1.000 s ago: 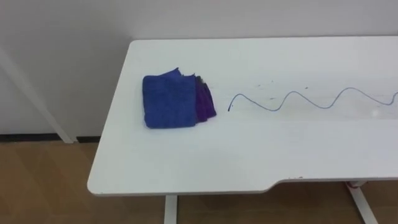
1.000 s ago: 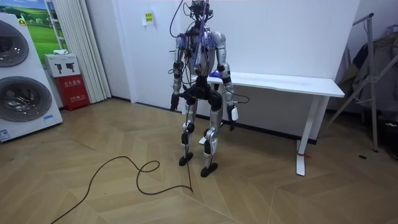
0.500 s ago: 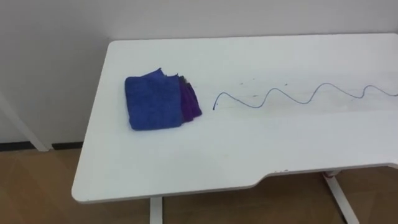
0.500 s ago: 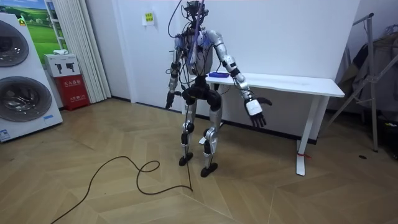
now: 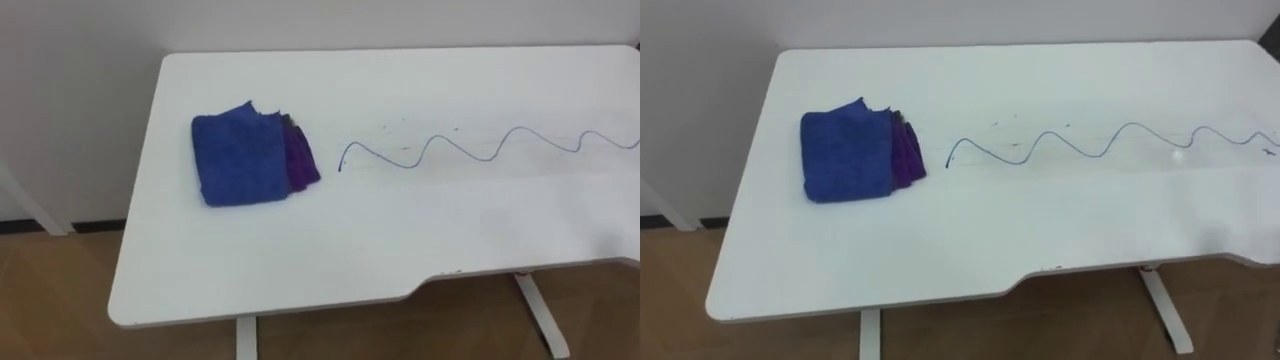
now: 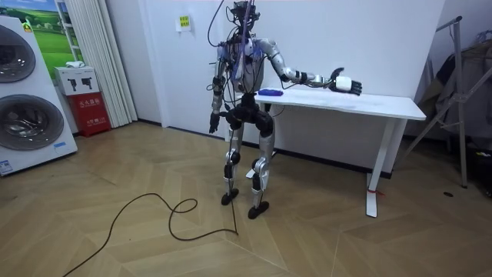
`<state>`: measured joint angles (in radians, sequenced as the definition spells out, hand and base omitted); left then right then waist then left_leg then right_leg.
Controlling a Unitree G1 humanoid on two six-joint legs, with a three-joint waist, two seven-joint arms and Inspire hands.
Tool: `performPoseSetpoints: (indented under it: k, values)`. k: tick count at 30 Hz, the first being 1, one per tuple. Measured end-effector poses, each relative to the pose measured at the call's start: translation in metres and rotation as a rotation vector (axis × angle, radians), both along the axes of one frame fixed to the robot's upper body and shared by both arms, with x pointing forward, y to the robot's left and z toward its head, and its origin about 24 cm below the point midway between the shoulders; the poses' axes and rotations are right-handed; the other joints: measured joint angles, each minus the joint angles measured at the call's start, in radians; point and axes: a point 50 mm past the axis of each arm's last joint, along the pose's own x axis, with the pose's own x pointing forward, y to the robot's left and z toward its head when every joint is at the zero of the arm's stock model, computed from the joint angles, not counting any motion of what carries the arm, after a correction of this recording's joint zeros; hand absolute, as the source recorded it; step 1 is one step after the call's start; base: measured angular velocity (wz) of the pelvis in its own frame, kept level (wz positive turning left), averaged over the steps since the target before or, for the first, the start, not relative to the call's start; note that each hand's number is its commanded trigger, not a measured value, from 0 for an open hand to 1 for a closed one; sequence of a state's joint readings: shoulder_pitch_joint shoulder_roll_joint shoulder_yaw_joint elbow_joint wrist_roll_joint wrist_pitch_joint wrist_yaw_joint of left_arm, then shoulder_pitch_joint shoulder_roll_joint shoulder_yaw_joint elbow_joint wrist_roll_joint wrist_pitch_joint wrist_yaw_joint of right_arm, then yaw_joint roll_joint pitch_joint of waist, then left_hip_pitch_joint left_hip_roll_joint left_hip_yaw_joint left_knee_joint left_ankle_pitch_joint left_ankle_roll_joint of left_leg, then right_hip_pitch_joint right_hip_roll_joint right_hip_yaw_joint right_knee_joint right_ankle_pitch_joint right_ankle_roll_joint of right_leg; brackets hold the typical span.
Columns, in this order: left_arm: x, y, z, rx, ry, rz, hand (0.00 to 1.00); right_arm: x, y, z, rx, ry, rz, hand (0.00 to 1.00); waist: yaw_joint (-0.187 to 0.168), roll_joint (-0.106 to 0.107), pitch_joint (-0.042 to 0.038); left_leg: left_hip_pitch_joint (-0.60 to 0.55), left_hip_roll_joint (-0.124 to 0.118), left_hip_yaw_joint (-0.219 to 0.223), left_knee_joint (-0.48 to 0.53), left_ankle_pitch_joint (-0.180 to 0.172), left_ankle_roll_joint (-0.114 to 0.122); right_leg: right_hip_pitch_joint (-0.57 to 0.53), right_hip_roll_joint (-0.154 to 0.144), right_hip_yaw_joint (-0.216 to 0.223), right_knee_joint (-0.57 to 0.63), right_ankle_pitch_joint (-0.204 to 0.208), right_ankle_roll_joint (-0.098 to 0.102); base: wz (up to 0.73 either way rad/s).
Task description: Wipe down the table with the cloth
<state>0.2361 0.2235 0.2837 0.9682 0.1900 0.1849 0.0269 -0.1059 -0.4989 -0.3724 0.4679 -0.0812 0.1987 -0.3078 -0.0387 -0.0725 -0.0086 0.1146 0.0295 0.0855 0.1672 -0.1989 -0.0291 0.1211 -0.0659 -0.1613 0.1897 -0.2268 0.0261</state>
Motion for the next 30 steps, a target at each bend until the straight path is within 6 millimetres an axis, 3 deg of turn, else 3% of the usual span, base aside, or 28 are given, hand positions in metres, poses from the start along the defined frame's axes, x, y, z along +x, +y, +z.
performPoseSetpoints:
  k: [1, 4, 6, 8, 11, 13, 15, 25, 30]
  values:
    - [0.002, -0.002, 0.000, -0.003, -0.007, -0.015, 0.00, 0.009, 0.011, 0.011, -0.057, -0.035, 0.054, 0.00, 0.019, 0.002, 0.0024, 0.000, 0.000, -0.005, -0.001, 0.000, 0.000, 0.002, 0.000, -0.005, 0.000, 0.000, 0.000, 0.07]
    - [0.006, -0.006, -0.001, -0.010, -0.013, -0.048, 0.00, 0.031, 0.040, 0.030, -0.174, -0.080, 0.184, 0.00, 0.029, -0.003, 0.0063, -0.002, 0.001, -0.006, -0.002, 0.000, 0.000, 0.005, 0.000, -0.014, -0.001, 0.000, 0.000, 0.10]
    - [0.012, -0.007, -0.001, -0.013, -0.022, -0.063, 0.00, 0.038, 0.050, 0.036, -0.192, -0.102, 0.224, 0.00, 0.063, -0.010, 0.0103, -0.002, 0.001, -0.006, -0.002, 0.000, 0.000, 0.006, -0.001, -0.015, -0.001, 0.000, 0.000, 0.03]
    - [0.017, -0.011, -0.002, -0.021, -0.022, -0.083, 0.00, 0.051, 0.067, 0.044, -0.278, -0.096, 0.294, 0.00, 0.074, -0.016, 0.0152, -0.014, 0.001, -0.012, 0.001, 0.000, 0.000, 0.000, -0.002, -0.028, 0.000, 0.001, 0.000, 0.14]
    - [0.025, -0.015, -0.003, -0.033, -0.041, -0.090, 0.00, 0.063, 0.082, 0.062, -0.382, -0.123, 0.351, 0.00, 0.088, -0.010, 0.0118, -0.046, 0.000, -0.020, 0.007, 0.001, 0.001, -0.021, -0.003, -0.037, 0.003, 0.002, -0.001, 0.15]
    - [0.024, -0.016, -0.004, -0.041, -0.035, -0.094, 0.00, 0.079, 0.101, 0.082, -0.455, -0.181, 0.408, 0.00, 0.110, 0.006, 0.0092, -0.057, -0.001, -0.026, 0.012, 0.002, 0.004, -0.030, -0.003, -0.036, 0.014, 0.003, -0.002, 0.00]
    - [0.026, -0.017, -0.004, -0.042, -0.037, -0.102, 0.00, 0.086, 0.112, 0.087, -0.484, -0.192, 0.447, 0.00, 0.130, 0.009, 0.0075, -0.051, -0.001, -0.034, 0.012, 0.003, 0.004, -0.023, -0.003, -0.044, 0.013, 0.003, -0.002, 0.09]
    - [0.055, -0.024, -0.002, -0.057, -0.087, -0.161, 0.00, 0.098, 0.170, 0.066, -0.757, 0.046, 0.728, 0.00, 0.221, -0.006, 0.0114, -0.073, -0.001, -0.074, 0.014, 0.003, 0.004, -0.030, -0.002, -0.092, 0.011, 0.003, -0.002, 0.12]
    - [0.070, -0.027, 0.001, -0.057, -0.119, -0.182, 0.00, 0.098, 0.190, 0.051, -0.742, 0.127, 0.833, 0.00, 0.243, -0.016, 0.0155, -0.084, -0.002, -0.092, 0.015, 0.003, 0.004, -0.035, -0.002, -0.097, 0.010, 0.003, -0.002, 0.07]
